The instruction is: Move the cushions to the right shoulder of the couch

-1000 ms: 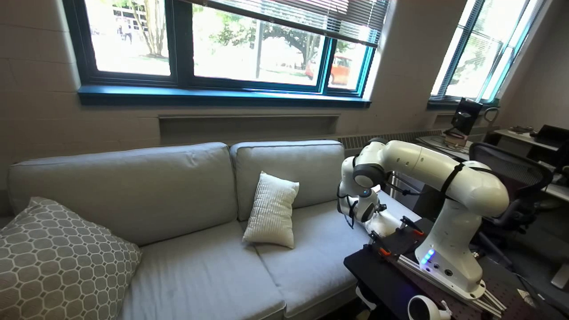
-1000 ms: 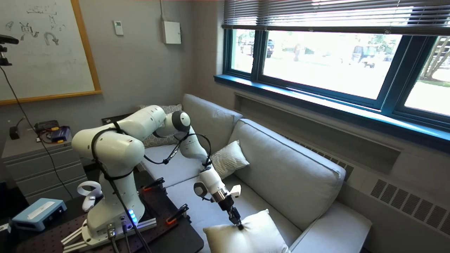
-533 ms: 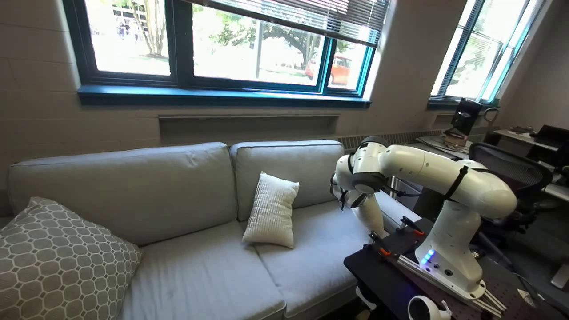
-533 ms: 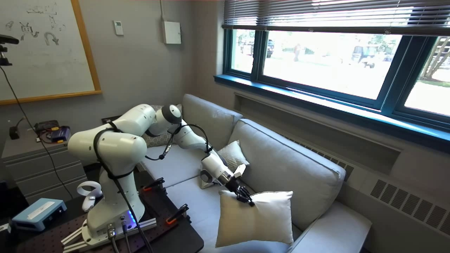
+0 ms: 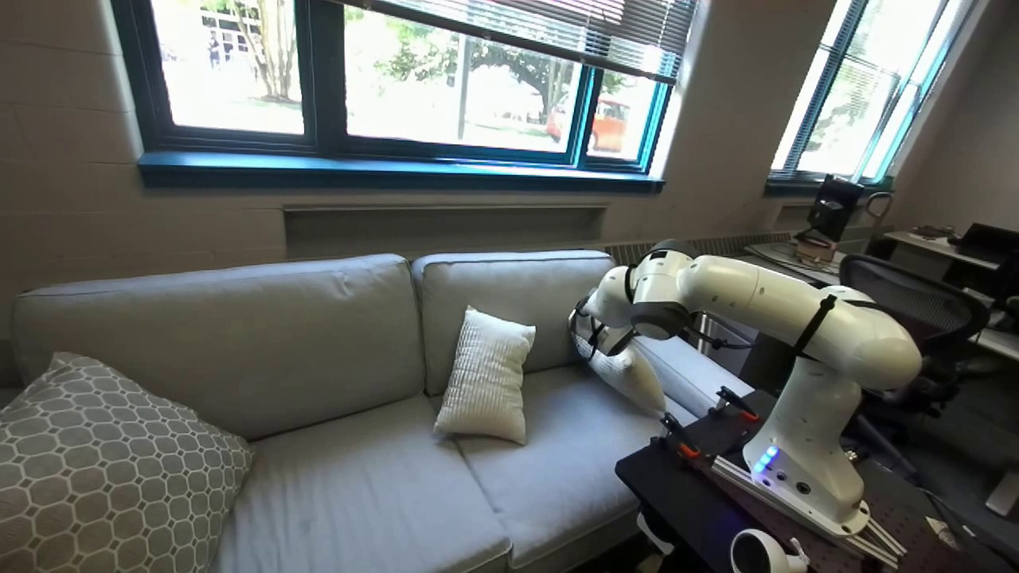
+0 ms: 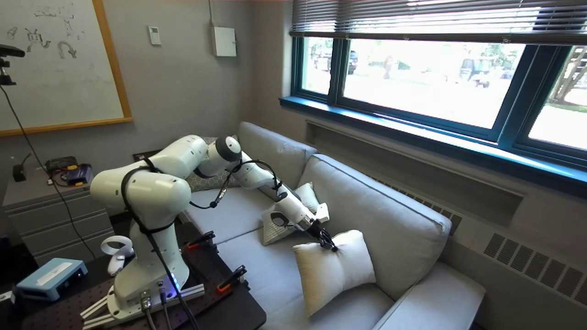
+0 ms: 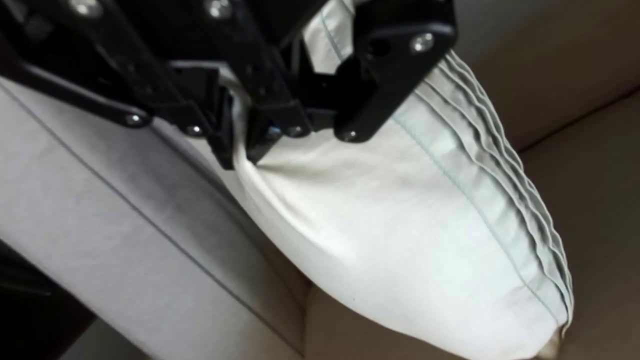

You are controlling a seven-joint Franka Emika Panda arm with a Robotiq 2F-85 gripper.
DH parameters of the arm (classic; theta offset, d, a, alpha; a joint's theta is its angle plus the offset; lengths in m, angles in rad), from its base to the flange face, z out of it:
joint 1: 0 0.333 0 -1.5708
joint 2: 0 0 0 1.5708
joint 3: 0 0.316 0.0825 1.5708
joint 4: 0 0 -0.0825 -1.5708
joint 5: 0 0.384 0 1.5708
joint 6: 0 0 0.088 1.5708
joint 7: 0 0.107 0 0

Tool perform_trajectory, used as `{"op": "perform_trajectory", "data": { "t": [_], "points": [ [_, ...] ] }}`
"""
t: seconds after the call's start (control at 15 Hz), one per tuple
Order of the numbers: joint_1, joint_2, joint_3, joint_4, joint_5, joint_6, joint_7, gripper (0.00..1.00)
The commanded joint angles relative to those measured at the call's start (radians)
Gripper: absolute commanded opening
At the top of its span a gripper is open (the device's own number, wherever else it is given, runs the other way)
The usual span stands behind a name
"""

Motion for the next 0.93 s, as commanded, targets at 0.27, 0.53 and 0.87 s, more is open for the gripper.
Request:
{"op": "perform_trajectory", "data": {
  "t": [0.27, 0.53, 0.87],
  "points": [
    [-0.103, 0.005, -0.01, 0.196, 0.106, -0.425, -0.155, 0.06],
    [-0.306, -0.087, 0.112, 0.184, 0.126, -0.487, -0.378, 0.05],
    [-0.597, -0.131, 0.311, 0.212, 0.027, -0.358, -0.563, 0.05]
  ]
}}
